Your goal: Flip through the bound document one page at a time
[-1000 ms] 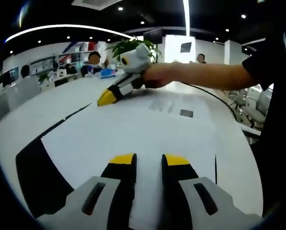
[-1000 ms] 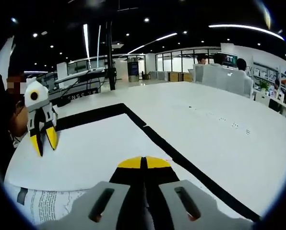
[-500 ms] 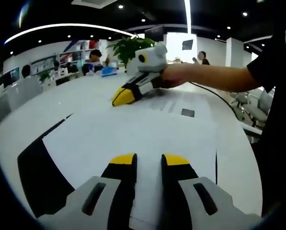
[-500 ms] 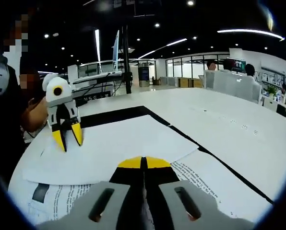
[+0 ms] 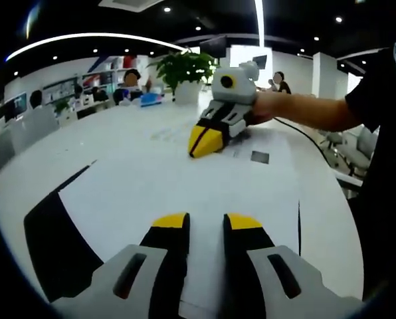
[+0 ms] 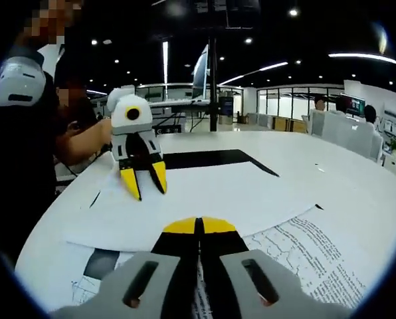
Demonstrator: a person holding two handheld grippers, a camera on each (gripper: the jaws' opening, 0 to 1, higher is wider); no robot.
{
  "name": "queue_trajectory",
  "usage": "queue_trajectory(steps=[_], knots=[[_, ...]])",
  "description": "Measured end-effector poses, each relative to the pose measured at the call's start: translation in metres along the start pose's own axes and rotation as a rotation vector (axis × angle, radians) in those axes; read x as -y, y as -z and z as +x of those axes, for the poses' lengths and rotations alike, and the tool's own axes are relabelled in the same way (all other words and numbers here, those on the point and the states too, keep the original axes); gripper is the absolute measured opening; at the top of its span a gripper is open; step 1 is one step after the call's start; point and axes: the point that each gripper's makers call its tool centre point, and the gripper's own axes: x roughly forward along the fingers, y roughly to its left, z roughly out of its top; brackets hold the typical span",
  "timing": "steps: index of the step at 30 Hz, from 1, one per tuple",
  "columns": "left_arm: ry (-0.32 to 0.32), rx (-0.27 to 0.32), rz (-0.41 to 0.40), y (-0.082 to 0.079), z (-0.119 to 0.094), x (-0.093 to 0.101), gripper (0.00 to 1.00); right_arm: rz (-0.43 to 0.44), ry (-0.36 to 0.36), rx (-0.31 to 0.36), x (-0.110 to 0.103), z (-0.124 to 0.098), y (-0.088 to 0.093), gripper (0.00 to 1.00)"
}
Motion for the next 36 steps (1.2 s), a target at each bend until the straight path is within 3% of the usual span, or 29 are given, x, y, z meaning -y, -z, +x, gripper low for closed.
queue_trajectory(steps=[7, 13, 36], knots=[[-0.001, 0.011, -0.005, 0.0, 0.0, 0.0, 0.23, 0.011, 0.004, 0.022, -0.017, -0.004, 0.001, 0.02], [-0.002, 0.02, -0.005, 0.0, 0.0, 0.001, 0.23, -0.013, 0.006, 0.013, -0.046, -0.005, 0.003, 0.02], [-0.001, 0.04, -0.005, 0.0, 0.0, 0.001, 0.23, -0.018, 0.091, -0.029, -0.084, -0.013, 0.011, 0.02]])
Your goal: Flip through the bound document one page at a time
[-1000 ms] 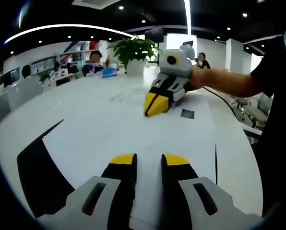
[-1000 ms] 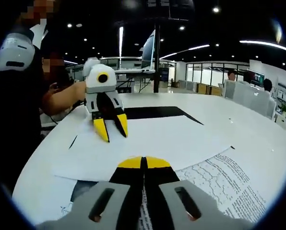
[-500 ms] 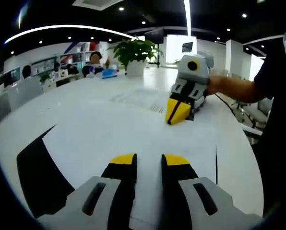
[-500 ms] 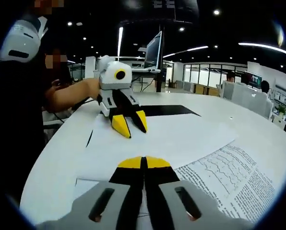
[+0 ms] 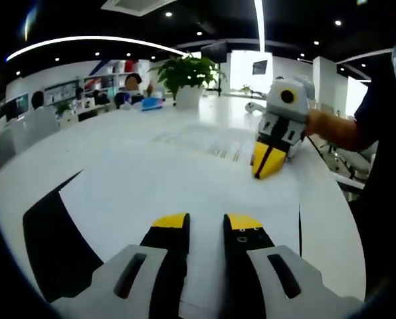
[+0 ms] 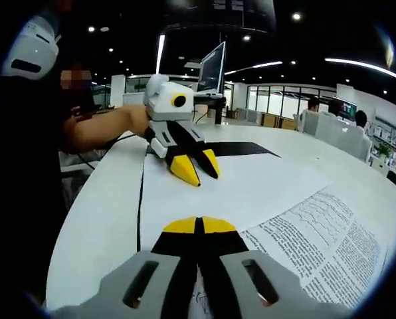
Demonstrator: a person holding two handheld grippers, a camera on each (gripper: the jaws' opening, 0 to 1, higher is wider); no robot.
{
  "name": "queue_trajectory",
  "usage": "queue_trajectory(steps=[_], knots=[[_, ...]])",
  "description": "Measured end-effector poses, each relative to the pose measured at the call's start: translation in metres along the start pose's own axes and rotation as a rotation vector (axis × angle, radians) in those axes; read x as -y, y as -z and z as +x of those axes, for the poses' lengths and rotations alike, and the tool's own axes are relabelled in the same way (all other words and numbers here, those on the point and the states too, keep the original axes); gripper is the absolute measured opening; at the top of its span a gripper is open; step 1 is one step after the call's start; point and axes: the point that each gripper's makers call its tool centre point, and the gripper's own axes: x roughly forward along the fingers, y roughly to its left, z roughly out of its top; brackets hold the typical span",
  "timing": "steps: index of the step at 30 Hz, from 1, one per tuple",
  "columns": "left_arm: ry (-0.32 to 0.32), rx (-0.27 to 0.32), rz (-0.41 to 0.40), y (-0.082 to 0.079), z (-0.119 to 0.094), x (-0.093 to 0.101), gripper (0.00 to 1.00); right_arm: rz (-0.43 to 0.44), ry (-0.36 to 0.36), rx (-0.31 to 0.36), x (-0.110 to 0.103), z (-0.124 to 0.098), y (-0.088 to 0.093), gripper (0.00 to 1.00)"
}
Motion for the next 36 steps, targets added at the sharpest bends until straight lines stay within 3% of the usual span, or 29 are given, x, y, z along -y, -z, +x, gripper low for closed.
queue_trajectory(steps=[9, 13, 22, 32, 36], knots=[[0.005, 0.017, 0.0, 0.0, 0.0, 0.0, 0.23, -0.005, 0.003, -0.013, -0.012, -0.007, 0.003, 0.02], [-0.003, 0.021, 0.003, -0.001, 0.001, 0.001, 0.23, -0.026, -0.027, -0.011, -0.024, -0.01, 0.004, 0.02], [-0.026, -0.049, 0.052, -0.001, 0.001, 0.006, 0.19, -0.033, -0.021, -0.012, -0.027, -0.012, 0.005, 0.02], [-0.047, -0.035, 0.031, -0.001, 0.0, 0.008, 0.18, 0.015, -0.025, -0.021, -0.029, -0.013, 0.005, 0.02], [-0.057, -0.02, -0.004, 0.0, -0.002, 0.008, 0.21, -0.041, -0.013, -0.036, -0.03, -0.013, 0.004, 0.02]])
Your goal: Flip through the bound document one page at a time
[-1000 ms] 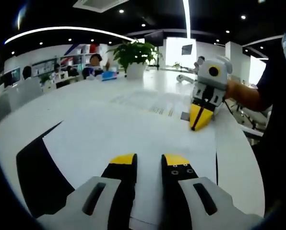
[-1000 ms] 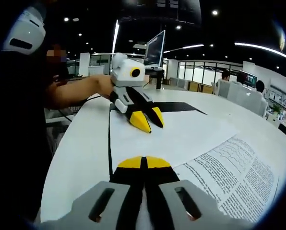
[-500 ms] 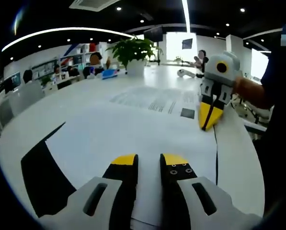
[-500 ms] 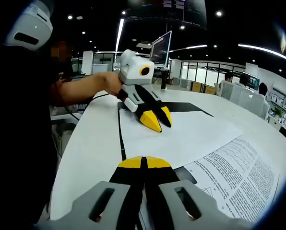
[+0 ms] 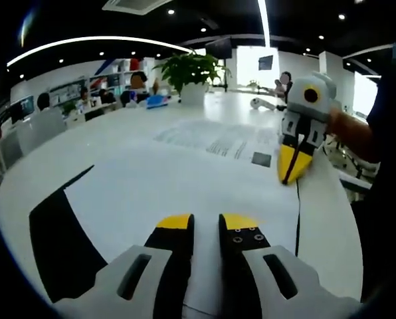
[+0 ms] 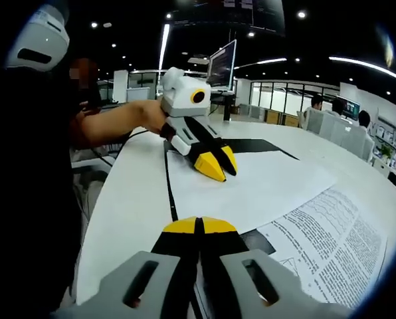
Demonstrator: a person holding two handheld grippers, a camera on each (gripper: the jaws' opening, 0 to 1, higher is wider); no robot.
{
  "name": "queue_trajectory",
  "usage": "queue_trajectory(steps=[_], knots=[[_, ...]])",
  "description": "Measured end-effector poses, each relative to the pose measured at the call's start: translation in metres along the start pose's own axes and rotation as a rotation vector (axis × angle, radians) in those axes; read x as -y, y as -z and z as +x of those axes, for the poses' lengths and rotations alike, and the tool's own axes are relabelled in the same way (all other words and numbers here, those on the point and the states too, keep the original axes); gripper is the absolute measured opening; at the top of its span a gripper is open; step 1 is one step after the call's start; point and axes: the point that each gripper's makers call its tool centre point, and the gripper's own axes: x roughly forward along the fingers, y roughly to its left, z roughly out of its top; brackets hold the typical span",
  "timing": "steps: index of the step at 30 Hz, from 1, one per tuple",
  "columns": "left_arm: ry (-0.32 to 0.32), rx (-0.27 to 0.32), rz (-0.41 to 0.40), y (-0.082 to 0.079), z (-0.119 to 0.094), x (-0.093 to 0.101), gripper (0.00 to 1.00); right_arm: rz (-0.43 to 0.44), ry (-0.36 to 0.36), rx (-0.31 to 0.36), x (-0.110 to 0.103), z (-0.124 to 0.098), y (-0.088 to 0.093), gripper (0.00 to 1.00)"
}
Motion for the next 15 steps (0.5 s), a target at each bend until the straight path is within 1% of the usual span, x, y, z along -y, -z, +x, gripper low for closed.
queue_trajectory(steps=[1, 2, 3, 4, 5, 6, 7, 9, 10, 11, 12, 13, 14, 15], knots=[[0.021, -0.004, 0.003, 0.0, -0.001, 0.004, 0.27, -0.032, 0.01, 0.001, 0.0, 0.0, -0.001, 0.03], [0.039, -0.014, 0.016, 0.001, -0.004, 0.01, 0.3, -0.037, 0.028, 0.003, 0.002, 0.0, -0.001, 0.07], [0.045, -0.02, 0.02, 0.002, -0.006, 0.013, 0.32, -0.024, 0.074, 0.011, 0.01, -0.002, -0.002, 0.11], [0.047, -0.029, 0.023, 0.002, -0.008, 0.018, 0.31, -0.008, 0.096, 0.016, 0.013, -0.002, -0.002, 0.16], [0.046, -0.031, 0.026, 0.002, -0.01, 0.021, 0.31, 0.025, 0.101, 0.017, 0.014, -0.003, 0.0, 0.18], [0.042, -0.021, 0.034, 0.0, -0.014, 0.027, 0.31, 0.059, 0.086, 0.021, 0.012, -0.003, 0.001, 0.16], [0.037, -0.001, 0.035, -0.003, -0.017, 0.03, 0.32, 0.051, 0.085, 0.022, 0.012, -0.003, 0.001, 0.15], [0.028, 0.086, -0.004, -0.017, -0.024, 0.039, 0.33, 0.038, 0.094, 0.022, 0.011, -0.002, 0.0, 0.14], [0.019, 0.118, -0.022, -0.021, -0.027, 0.041, 0.34, 0.036, 0.098, 0.022, 0.011, -0.002, 0.0, 0.14], [-0.005, 0.158, -0.036, -0.027, -0.032, 0.041, 0.34, 0.034, 0.104, 0.023, 0.011, -0.002, 0.0, 0.14], [-0.022, 0.184, -0.039, -0.03, -0.035, 0.042, 0.34, 0.036, 0.108, 0.025, 0.011, -0.002, 0.0, 0.14], [-0.047, 0.222, -0.044, -0.034, -0.04, 0.041, 0.33, 0.052, 0.115, 0.032, 0.012, -0.002, 0.0, 0.15], [-0.068, 0.244, -0.044, -0.036, -0.043, 0.041, 0.33, 0.081, 0.12, 0.038, 0.012, -0.002, 0.0, 0.15], [-0.12, 0.248, -0.018, -0.037, -0.047, 0.037, 0.32, 0.098, 0.122, 0.043, 0.012, -0.003, 0.001, 0.15]])
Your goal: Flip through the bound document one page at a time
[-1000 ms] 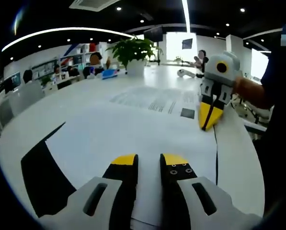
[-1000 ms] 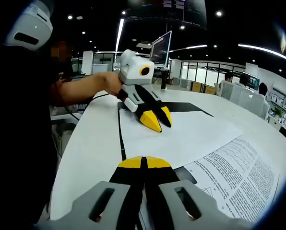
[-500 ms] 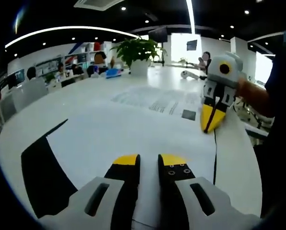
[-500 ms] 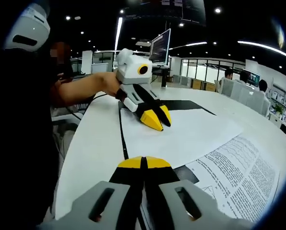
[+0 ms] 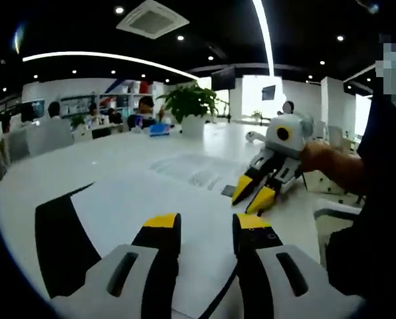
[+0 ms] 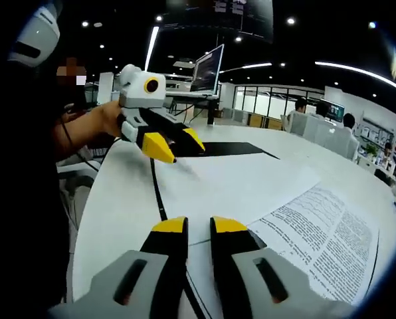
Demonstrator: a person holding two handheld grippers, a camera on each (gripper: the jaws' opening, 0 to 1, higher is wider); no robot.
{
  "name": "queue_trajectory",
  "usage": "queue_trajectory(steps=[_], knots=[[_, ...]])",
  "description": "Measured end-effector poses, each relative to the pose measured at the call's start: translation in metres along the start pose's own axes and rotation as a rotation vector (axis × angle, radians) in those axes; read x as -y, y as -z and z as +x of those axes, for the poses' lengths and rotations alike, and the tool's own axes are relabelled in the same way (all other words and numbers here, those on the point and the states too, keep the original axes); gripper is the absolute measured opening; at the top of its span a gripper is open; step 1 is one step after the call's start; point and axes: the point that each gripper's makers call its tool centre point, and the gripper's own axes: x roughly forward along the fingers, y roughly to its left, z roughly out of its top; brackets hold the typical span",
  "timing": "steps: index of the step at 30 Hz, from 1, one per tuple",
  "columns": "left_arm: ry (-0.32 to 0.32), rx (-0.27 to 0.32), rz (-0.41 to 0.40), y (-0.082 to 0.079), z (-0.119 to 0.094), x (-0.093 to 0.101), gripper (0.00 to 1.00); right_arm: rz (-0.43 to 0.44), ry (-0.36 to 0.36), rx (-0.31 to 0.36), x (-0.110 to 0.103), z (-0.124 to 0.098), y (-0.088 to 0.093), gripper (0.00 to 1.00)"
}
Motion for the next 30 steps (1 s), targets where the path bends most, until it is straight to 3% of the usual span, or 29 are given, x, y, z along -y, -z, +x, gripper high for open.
queue_trajectory(steps=[2, 7, 8, 11, 13, 16, 18, 21, 25, 28, 30], knots=[[-0.049, 0.004, 0.056, -0.003, -0.006, -0.001, 0.31, 0.039, 0.01, 0.007, 0.001, 0.0, 0.0, 0.15], [-0.089, 0.051, 0.027, -0.015, -0.021, -0.001, 0.33, 0.049, 0.028, 0.004, 0.001, 0.001, -0.001, 0.15], [-0.094, 0.041, 0.025, -0.014, -0.023, 0.0, 0.33, 0.054, 0.029, 0.004, 0.001, 0.001, -0.001, 0.15], [-0.096, -0.061, 0.053, 0.002, -0.025, 0.001, 0.34, 0.064, 0.034, 0.005, 0.001, 0.001, -0.001, 0.16], [-0.091, -0.066, 0.045, 0.004, -0.025, 0.003, 0.34, 0.067, 0.038, 0.004, 0.001, 0.001, -0.001, 0.16], [-0.044, 0.001, -0.044, -0.003, -0.024, 0.013, 0.32, 0.028, 0.059, -0.029, -0.001, -0.002, -0.002, 0.22], [-0.032, 0.011, -0.07, -0.006, -0.024, 0.015, 0.31, 0.031, 0.076, -0.025, 0.0, -0.005, -0.004, 0.24], [-0.044, -0.01, -0.058, -0.004, -0.024, 0.015, 0.31, 0.071, 0.08, 0.059, 0.0, -0.01, -0.019, 0.24], [-0.054, -0.015, -0.059, -0.006, -0.025, 0.012, 0.33, 0.185, 0.068, 0.23, 0.001, -0.027, -0.05, 0.25], [-0.07, -0.005, -0.075, -0.009, -0.027, 0.01, 0.35, 0.245, 0.073, 0.295, 0.007, -0.043, -0.061, 0.26], [-0.077, -0.008, -0.072, -0.01, -0.028, 0.009, 0.34, 0.258, 0.072, 0.304, 0.008, -0.053, -0.062, 0.26]])
